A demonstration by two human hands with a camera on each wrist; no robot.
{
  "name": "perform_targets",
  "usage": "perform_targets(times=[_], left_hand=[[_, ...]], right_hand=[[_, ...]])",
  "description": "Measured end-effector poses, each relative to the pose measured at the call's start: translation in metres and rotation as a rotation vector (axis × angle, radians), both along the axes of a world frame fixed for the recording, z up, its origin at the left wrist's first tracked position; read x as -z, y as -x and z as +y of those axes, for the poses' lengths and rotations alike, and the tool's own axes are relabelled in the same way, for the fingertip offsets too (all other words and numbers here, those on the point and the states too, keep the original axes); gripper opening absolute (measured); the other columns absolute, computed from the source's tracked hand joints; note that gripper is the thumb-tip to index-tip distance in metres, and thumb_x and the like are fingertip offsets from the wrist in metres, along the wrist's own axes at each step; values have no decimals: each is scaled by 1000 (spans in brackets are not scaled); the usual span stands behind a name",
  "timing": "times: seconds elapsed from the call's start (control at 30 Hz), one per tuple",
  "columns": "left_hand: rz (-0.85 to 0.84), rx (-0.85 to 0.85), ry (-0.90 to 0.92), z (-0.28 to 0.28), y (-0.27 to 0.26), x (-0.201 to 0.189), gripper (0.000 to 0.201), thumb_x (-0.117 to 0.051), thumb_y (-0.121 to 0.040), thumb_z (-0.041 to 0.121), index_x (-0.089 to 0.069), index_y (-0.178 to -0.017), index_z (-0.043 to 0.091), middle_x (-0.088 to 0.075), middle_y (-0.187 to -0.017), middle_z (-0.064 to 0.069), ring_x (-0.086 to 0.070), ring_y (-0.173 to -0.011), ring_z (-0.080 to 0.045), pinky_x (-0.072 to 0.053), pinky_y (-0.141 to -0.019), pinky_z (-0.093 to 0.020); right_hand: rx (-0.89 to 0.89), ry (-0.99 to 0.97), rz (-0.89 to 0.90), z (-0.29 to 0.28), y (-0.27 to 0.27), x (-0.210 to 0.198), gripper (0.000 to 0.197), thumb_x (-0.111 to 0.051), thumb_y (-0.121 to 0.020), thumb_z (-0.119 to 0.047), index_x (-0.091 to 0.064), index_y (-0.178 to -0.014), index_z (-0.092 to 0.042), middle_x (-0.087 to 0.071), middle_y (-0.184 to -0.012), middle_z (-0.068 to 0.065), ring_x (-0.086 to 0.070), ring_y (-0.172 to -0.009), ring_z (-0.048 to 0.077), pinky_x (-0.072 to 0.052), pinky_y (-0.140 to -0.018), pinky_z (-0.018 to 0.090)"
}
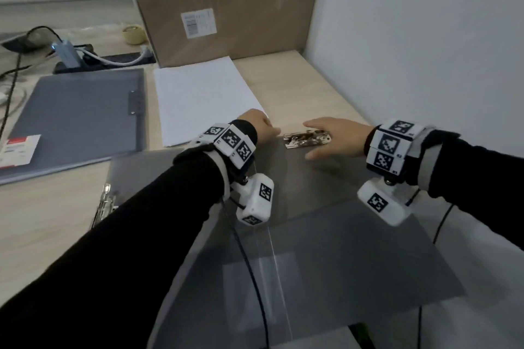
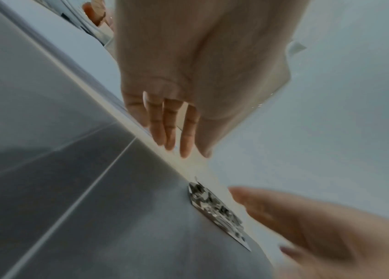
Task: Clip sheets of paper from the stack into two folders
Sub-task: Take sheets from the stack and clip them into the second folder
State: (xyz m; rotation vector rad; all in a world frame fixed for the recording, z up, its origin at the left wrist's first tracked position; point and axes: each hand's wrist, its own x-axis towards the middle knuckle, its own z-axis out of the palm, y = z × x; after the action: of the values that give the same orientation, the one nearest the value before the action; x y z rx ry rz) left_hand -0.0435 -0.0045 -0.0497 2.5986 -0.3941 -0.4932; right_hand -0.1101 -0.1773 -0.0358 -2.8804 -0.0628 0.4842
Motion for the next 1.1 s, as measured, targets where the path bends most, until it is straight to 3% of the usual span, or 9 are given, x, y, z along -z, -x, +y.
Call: perform_targets(times=[0.07, 0.1, 0.2, 0.37, 0.53, 0.73, 0.9, 1.03, 1.1], left_hand=[[96, -37, 34, -6, -10, 6, 37, -50, -94, 37, -67, -93, 4, -74, -75, -6, -68, -93, -20, -53, -76, -22], [170, -68, 75, -9, -13, 10, 38, -50, -94, 39, -64, -82, 5, -69, -52, 2, -71, -72, -12, -52, -57, -16], [342, -113, 161, -14, -17, 13, 41, -52, -94, 40, -54, -67, 9, -55, -31, 9, -48, -25, 1, -28, -28, -5], [538, -223, 265, -18, -22, 23, 38, -57, -90, 40, -56, -67, 10, -53, -32, 6, -38, -22, -2, -21, -26, -7], [731, -301, 280, -20, -30, 24, 31, -58, -89, 38, -60, -72, 13, -57, -56, 4, -46, -50, -4, -27, -29, -5], [354, -83, 19, -34, -27, 17, 35, -58, -92, 28, -56, -66, 5, -57, -32, 7, -55, -28, -1, -43, -34, -12], [388, -45, -24, -28, -25, 16, 41, -52, -94, 40, -57, -70, 7, -60, -36, 6, -55, -29, -1, -39, -30, -10], [476, -34, 64, -23, -29, 4, 48, -44, -90, 56, -57, -82, 11, -70, -66, 8, -47, -42, -2, -35, -42, -16], [414, -6, 183, -26, -30, -6, 38, -51, -90, 49, -58, -85, 12, -67, -77, 4, -50, -43, 0, -35, -48, -16]], right_hand=[[-10, 77, 123, 0, 16, 9, 98, -63, -82, -51, -8, -152, -11, -8, -161, 9, -9, -148, 25, -12, -120, 33], [4, 99, 175, 0, 20, 16, 107, -63, -79, -55, 1, -152, -10, 3, -161, 11, 0, -149, 28, -9, -121, 37], [78, 116, 205, 0, 26, 29, 125, -67, -72, -61, 14, -151, -8, 21, -158, 12, 15, -147, 32, -5, -121, 45], [171, 146, 215, 0, 28, 32, 131, -65, -69, -67, 14, -149, 0, 16, -159, 17, 11, -147, 35, -5, -121, 46], [145, 101, 209, -4, 30, 35, 129, -63, -71, -66, 17, -149, -1, 19, -158, 15, 14, -147, 33, -4, -119, 44], [146, 110, 207, -4, 33, 33, 128, -63, -71, -66, 17, -149, -3, 20, -159, 11, 15, -148, 30, -7, -117, 48], [153, 79, 200, -5, 35, 32, 127, -63, -72, -66, 17, -150, -5, 22, -159, 9, 16, -148, 27, -5, -118, 48], [156, 61, 184, -7, 34, 35, 128, -65, -70, -66, 16, -150, -8, 21, -159, 7, 15, -148, 25, -5, -118, 47], [148, 47, 176, -7, 33, 35, 129, -66, -68, -66, 14, -151, -9, 18, -160, 6, 13, -148, 25, -6, -118, 47]])
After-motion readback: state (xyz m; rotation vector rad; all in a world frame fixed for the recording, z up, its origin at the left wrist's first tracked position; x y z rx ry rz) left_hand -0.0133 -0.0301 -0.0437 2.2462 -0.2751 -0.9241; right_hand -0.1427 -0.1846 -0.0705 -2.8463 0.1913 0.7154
